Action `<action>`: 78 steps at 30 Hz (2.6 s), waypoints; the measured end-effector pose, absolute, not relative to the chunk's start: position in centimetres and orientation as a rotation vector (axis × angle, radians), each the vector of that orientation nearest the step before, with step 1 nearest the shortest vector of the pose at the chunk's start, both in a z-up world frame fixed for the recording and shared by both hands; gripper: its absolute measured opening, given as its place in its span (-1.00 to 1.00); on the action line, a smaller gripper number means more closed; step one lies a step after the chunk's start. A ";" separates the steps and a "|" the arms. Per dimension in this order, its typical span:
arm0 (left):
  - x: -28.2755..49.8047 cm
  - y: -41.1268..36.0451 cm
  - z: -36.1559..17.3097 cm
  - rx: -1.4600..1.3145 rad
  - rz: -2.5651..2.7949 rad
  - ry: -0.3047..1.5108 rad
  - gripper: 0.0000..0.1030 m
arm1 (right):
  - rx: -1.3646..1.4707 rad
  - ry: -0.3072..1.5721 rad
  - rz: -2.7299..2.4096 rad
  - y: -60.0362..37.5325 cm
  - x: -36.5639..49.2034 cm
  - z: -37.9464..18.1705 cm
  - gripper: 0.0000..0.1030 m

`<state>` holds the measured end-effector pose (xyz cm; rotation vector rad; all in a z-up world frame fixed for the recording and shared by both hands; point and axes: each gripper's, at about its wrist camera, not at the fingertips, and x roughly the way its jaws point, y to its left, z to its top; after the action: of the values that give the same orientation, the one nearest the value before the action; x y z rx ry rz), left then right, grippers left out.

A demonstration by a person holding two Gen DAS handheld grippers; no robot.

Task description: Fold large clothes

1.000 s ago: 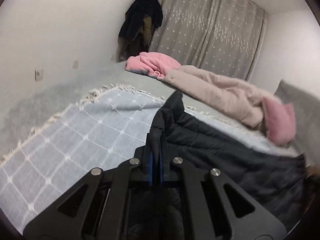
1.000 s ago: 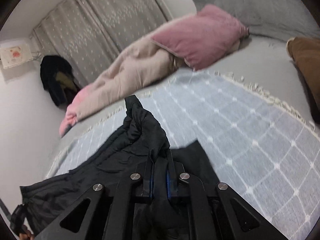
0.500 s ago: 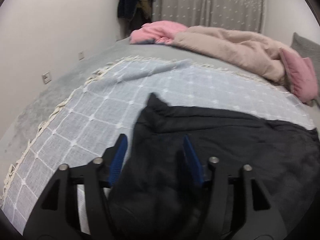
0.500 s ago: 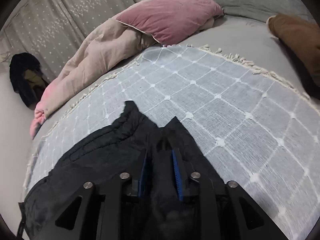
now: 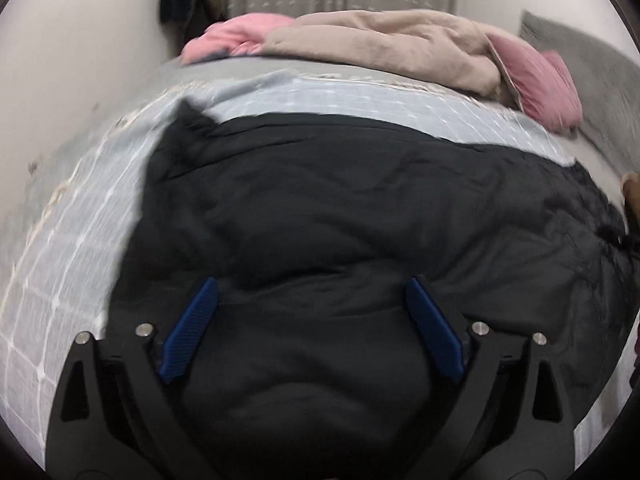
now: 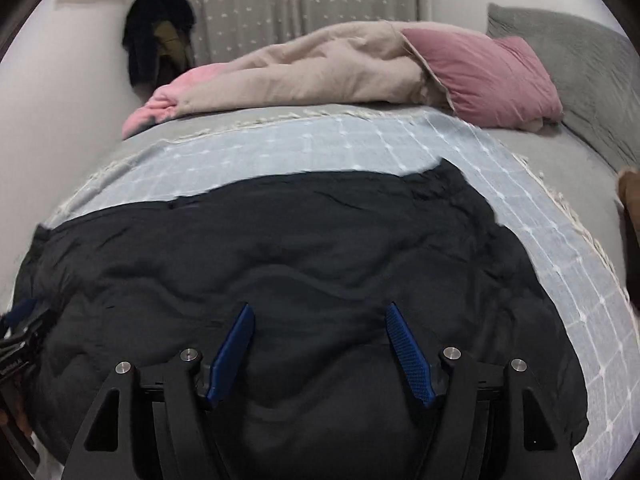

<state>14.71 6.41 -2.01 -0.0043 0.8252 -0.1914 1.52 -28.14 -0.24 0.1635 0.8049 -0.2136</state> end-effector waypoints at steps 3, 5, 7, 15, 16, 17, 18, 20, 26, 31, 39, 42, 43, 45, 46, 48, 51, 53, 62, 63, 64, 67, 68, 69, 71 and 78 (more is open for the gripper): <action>15.1 9.5 -2.3 -0.035 -0.084 0.863 0.85 | 0.276 0.819 -0.314 -33.8 0.0 -0.8 0.36; 15.3 11.8 -2.8 -0.094 -0.024 0.922 0.85 | 0.322 0.822 -0.386 -36.5 -1.3 -1.0 0.36; 15.1 13.9 -2.9 -0.208 -0.017 0.970 0.85 | 0.317 0.844 -0.489 -38.4 -2.4 -1.0 0.36; 11.4 17.1 -1.3 -0.387 -0.121 1.000 0.85 | 0.500 0.818 -0.446 -43.1 -6.9 0.6 0.36; 10.8 17.2 -1.2 -0.391 -0.134 1.001 0.85 | 0.527 0.818 -0.423 -43.4 -7.3 0.6 0.36; 10.3 17.3 -1.1 -0.396 -0.147 1.004 0.85 | 0.551 0.818 -0.400 -43.6 -7.6 0.5 0.36; 10.0 17.5 -1.2 -0.402 -0.156 1.007 0.85 | 0.570 0.820 -0.381 -43.6 -7.9 0.6 0.36; 9.2 17.9 -1.7 -0.429 -0.198 1.038 0.85 | 0.617 0.819 -0.331 -43.7 -8.7 0.4 0.36; 7.3 19.4 -4.0 -0.594 -0.353 1.170 0.85 | 0.623 0.865 -0.218 -43.6 -8.8 -1.1 0.38; 6.5 19.3 -6.1 -0.768 -0.455 1.250 0.85 | 0.639 0.939 -0.193 -43.4 -7.9 -3.8 0.38; 7.2 16.3 -6.5 -0.802 -0.452 1.164 0.82 | 0.816 0.945 -0.144 -43.5 -7.4 -5.0 0.03; 7.8 15.7 -6.1 -0.779 -0.402 1.090 0.72 | 0.850 0.970 -0.096 -43.1 -7.1 -5.2 -0.26; 8.2 15.8 -5.9 -0.773 -0.372 1.066 0.57 | 0.845 0.980 -0.087 -42.9 -7.2 -5.2 -0.29; 8.9 16.4 -6.0 -0.802 -0.312 1.014 0.37 | 0.836 1.002 -0.059 -42.3 -7.4 -5.0 -0.30; 9.4 16.8 -6.1 -0.836 -0.285 0.989 0.26 | 0.831 1.008 -0.050 -42.2 -7.6 -4.8 -0.30; 10.2 17.9 -6.1 -0.915 -0.235 0.923 0.16 | 0.806 1.028 -0.021 -41.3 -7.6 -4.4 -0.30; 10.9 19.0 -6.3 -0.980 -0.166 0.887 0.16 | 0.738 1.056 -0.015 -40.1 -7.6 -3.5 -0.25; 11.1 18.6 -6.8 -1.005 -0.139 0.912 0.17 | 0.643 1.028 -0.082 -39.7 -7.8 -2.1 -0.25; 12.5 16.1 -6.3 -0.892 -0.119 0.904 0.33 | 0.385 0.758 -0.255 -36.3 -7.8 4.3 -0.02; 12.7 16.5 -6.5 -0.923 -0.120 0.894 0.33 | 0.382 0.747 -0.234 -35.5 -7.4 4.5 0.01; 12.6 17.2 -6.8 -0.956 -0.117 0.883 0.17 | 0.380 0.744 -0.225 -34.9 -6.9 4.6 0.02; 12.6 18.6 -8.4 -1.103 -0.126 0.857 -0.51 | 0.363 0.739 -0.180 -32.3 -6.3 4.3 0.02; 12.5 18.8 -8.6 -1.129 -0.117 0.850 -0.57 | 0.356 0.735 -0.160 -31.6 -5.9 4.3 0.02; 12.3 18.9 -8.4 -1.134 -0.112 0.841 -0.66 | 0.346 0.729 -0.132 -30.8 -5.6 4.4 0.02; 11.7 19.1 -7.0 -1.104 -0.107 0.804 -0.71 | 0.322 0.715 -0.093 -29.1 -5.1 4.7 0.02; 8.4 22.2 -1.0 -0.988 -0.046 0.593 -0.74 | 0.315 0.683 0.068 -22.9 -3.1 5.3 0.02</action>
<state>8.38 22.20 -1.01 -0.9882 0.5928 -0.0464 -3.09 -22.95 5.26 0.3145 0.6828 0.0683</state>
